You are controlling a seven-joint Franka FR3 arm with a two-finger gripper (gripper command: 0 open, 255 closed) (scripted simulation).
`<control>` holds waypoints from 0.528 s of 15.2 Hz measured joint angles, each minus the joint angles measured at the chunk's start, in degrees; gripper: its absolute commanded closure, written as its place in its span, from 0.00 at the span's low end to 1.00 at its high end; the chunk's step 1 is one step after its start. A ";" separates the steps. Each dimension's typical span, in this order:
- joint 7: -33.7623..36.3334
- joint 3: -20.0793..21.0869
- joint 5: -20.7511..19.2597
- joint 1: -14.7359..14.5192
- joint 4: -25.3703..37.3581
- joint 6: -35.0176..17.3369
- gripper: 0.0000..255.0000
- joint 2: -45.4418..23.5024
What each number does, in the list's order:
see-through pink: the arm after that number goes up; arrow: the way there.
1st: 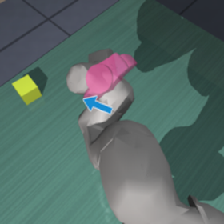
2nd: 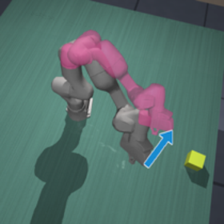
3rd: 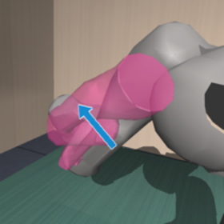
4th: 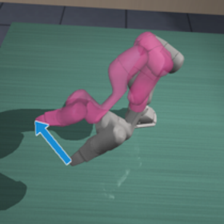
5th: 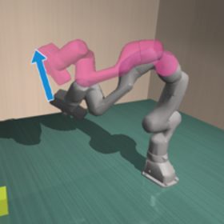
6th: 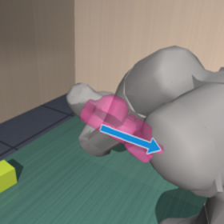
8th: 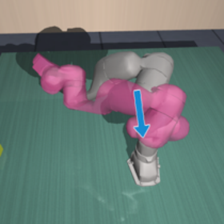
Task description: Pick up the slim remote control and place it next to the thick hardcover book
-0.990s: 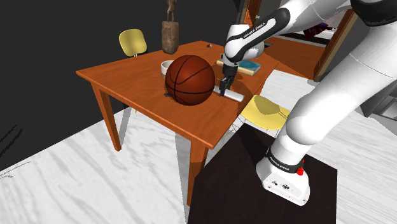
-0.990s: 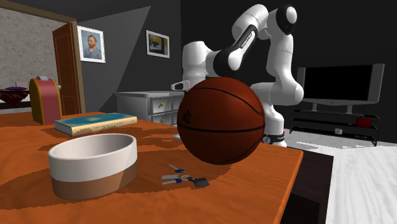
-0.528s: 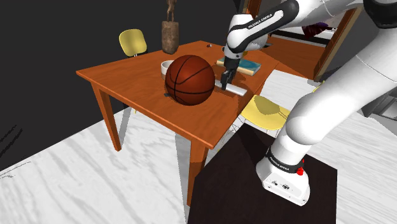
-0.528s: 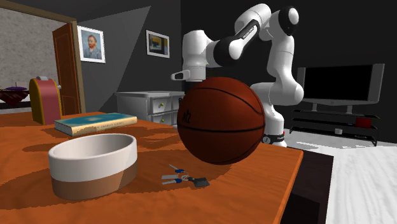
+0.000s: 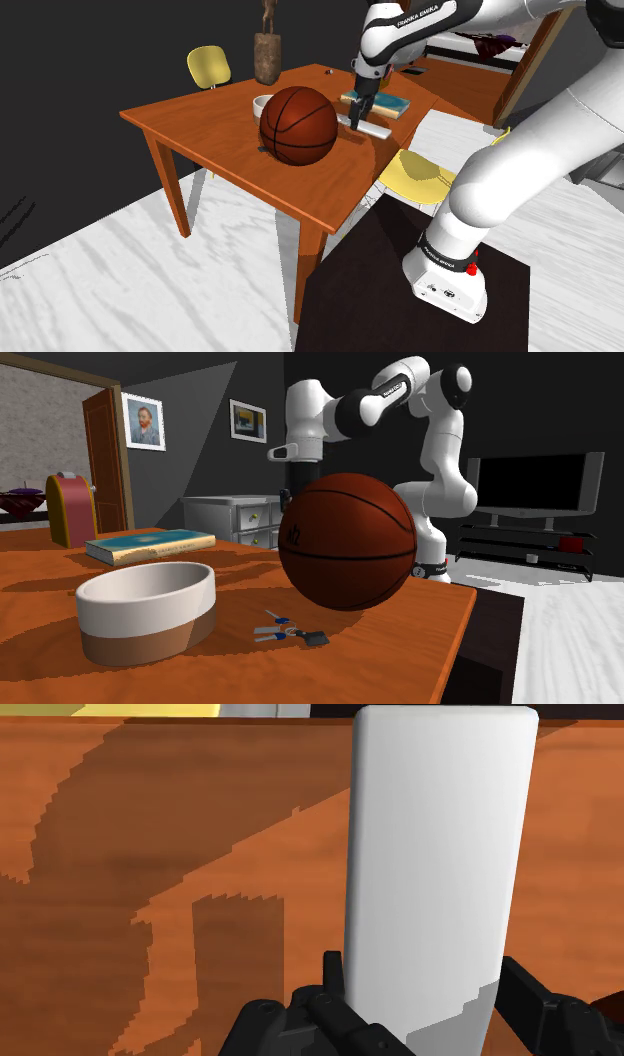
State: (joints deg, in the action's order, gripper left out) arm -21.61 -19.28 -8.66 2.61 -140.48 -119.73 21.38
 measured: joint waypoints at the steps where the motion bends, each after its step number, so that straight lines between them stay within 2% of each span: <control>1: 0.11 0.15 0.00 -0.02 0.34 0.67 1.00 0.32; 3: -1.06 -0.58 0.57 -0.15 3.27 1.49 1.00 -1.77; 8: -6.30 -3.76 4.00 -0.44 13.11 0.99 1.00 -12.35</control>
State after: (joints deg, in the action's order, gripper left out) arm -27.92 -23.04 -4.66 2.17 -127.37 -118.75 9.03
